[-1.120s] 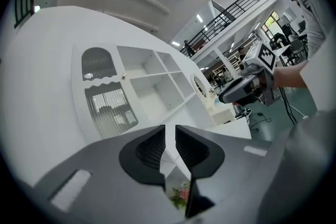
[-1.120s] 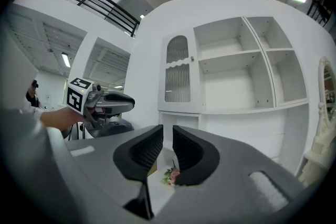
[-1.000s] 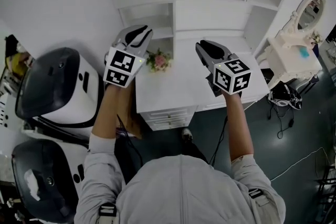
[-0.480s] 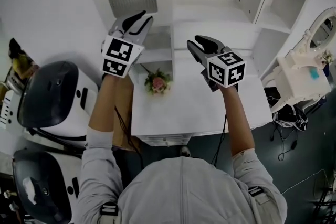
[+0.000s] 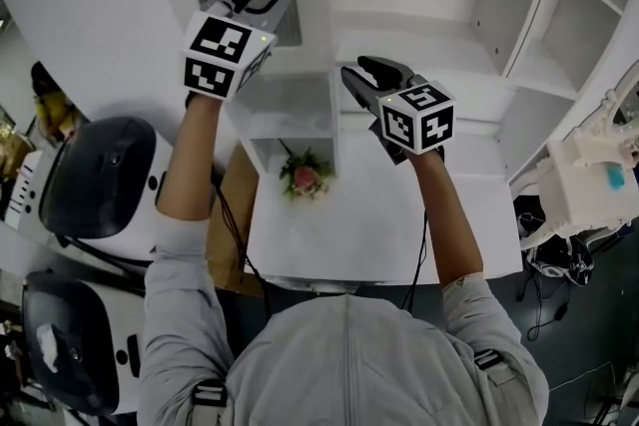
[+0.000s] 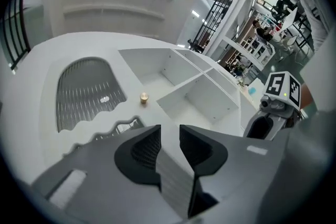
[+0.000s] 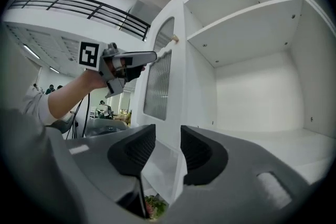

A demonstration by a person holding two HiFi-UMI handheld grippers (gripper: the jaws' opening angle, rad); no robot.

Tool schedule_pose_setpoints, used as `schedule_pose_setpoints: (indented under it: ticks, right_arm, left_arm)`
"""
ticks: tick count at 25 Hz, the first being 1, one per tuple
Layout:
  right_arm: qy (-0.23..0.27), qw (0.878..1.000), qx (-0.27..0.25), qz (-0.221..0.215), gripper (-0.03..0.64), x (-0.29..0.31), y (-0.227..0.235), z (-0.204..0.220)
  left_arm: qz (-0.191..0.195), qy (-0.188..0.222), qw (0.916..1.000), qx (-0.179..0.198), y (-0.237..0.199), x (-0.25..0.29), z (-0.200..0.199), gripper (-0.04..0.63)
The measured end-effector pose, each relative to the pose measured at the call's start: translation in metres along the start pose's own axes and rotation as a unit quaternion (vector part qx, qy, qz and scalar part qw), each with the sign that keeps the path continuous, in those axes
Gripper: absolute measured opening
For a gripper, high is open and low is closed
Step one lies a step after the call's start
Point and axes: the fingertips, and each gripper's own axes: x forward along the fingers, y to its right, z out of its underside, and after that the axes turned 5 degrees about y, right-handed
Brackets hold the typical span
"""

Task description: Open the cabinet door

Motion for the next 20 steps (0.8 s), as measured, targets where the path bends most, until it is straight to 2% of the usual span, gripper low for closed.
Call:
schedule_pose_setpoints:
  ticks: [5, 11, 20]
  right_arm:
    - [0.002, 1.0, -0.012, -0.028, 0.153, 0.025, 0.004, -0.006]
    - [0.006, 0.999, -0.022, -0.047, 0.153, 0.043, 0.009, -0.015]
    - [0.003, 0.998, -0.028, -0.062, 0.153, 0.052, 0.014, -0.015]
  left_arm:
    - [-0.026, 0.0, 0.9995, 0.018, -0.02, 0.029, -0.007, 0.136]
    - [-0.087, 0.016, 0.9947, 0.053, -0.049, 0.048, -0.027, 0.144]
    - [-0.106, 0.019, 0.9907, 0.084, -0.058, 0.066, -0.044, 0.143]
